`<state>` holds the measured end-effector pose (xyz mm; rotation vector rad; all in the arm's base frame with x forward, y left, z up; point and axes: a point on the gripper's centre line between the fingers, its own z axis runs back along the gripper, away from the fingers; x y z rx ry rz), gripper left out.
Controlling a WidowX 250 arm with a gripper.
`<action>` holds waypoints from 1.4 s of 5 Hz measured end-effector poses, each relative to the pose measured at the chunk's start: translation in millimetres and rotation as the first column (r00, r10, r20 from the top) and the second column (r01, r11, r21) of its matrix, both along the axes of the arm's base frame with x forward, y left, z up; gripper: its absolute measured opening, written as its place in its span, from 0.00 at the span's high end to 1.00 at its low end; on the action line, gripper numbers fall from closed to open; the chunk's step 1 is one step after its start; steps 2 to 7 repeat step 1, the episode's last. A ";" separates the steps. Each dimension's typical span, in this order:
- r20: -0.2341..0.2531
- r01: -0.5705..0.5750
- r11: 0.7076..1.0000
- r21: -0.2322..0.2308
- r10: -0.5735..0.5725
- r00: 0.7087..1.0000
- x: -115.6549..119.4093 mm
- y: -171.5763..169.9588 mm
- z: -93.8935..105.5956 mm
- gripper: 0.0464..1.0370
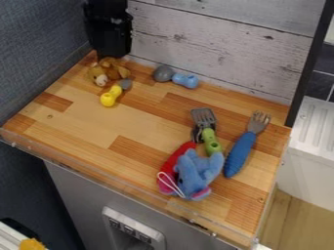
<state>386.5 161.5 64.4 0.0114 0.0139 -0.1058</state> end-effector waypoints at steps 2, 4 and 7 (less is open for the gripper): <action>-0.014 -0.001 1.000 -0.015 0.001 1.000 1.1 -1.1 -15.2 0.04; -0.014 -0.001 1.000 -0.015 0.001 1.000 1.1 -1.1 -15.2 0.04; -0.014 -0.001 1.000 -0.015 0.001 1.000 1.1 -1.1 -15.2 0.04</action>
